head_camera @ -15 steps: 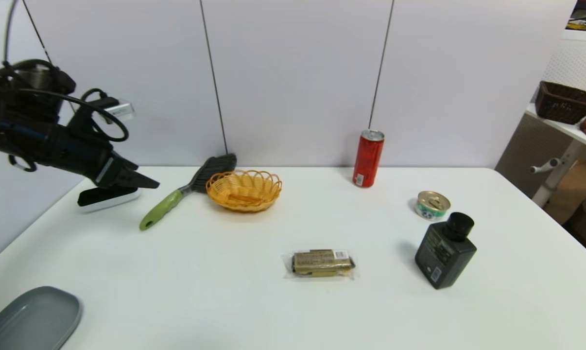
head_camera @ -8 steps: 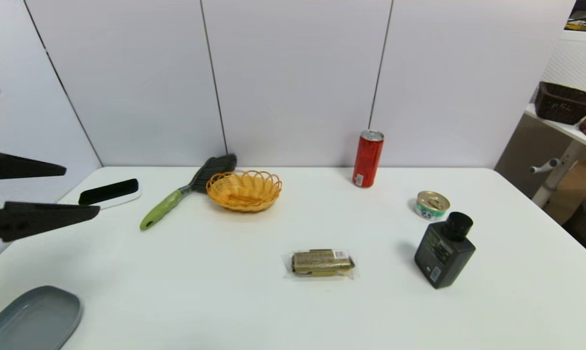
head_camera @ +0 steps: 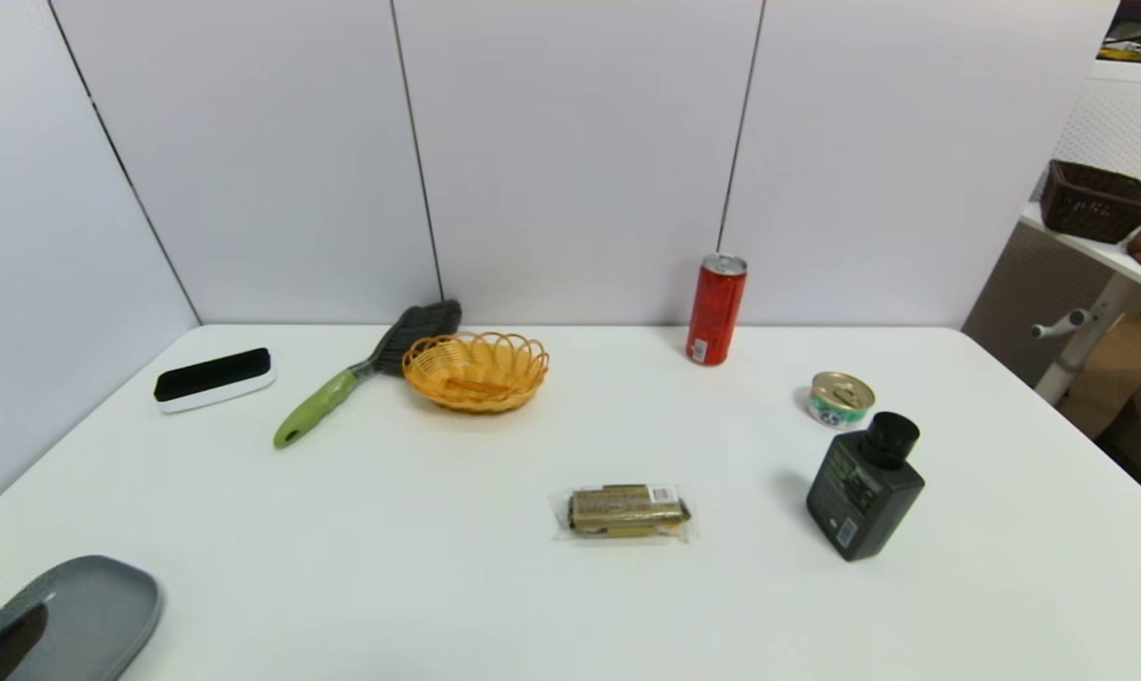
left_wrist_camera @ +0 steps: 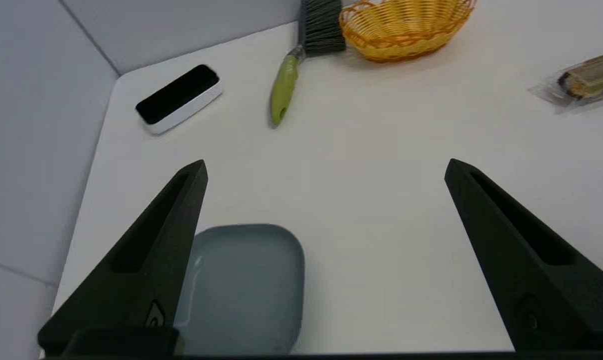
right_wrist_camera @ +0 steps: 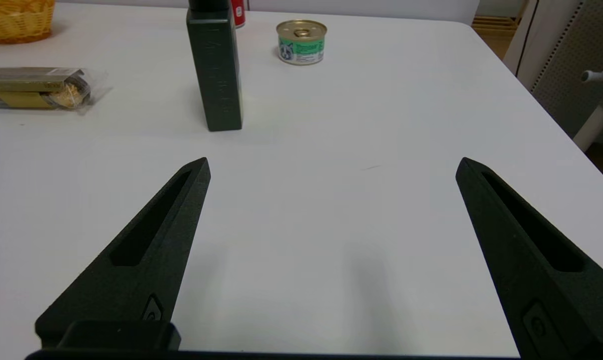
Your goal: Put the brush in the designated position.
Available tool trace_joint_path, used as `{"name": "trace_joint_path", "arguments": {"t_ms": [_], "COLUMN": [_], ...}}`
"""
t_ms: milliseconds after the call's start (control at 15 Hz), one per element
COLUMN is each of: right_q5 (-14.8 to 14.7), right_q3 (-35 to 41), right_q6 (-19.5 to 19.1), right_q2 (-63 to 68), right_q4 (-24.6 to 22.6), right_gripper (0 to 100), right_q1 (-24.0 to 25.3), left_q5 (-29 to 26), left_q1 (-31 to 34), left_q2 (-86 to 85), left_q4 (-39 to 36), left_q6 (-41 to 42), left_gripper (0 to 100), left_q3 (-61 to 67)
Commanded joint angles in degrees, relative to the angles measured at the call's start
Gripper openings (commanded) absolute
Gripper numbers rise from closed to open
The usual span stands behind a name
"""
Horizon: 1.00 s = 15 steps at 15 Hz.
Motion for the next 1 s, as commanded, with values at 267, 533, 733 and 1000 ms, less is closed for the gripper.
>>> {"name": "trace_joint_path", "arguments": {"t_ms": [267,533,733,1000], "right_q5": [0.04,0.04,0.04,0.04], "right_q3": [0.09,0.09,0.09,0.09], "right_q6": [0.00,0.00,0.00,0.00], "right_q2": [0.07,0.07,0.07,0.07], "right_q4": [-0.02,-0.02,-0.02,-0.02], "right_gripper": [100,100,100,100], "right_q1": [0.01,0.01,0.01,0.01], "left_q5": [7.63,5.87,4.03,3.94], "left_q1": [-2.17,2.93,2.93,2.93], "left_q2": [-11.07,-17.75,-27.50,-27.42], "left_q4": [-10.82,-6.52,-0.19,-6.61], "left_q6": [-4.48,-8.00,-7.38,-8.17], "left_gripper": [100,100,100,100], "left_q3": [17.18,19.47,22.28,25.62]}}
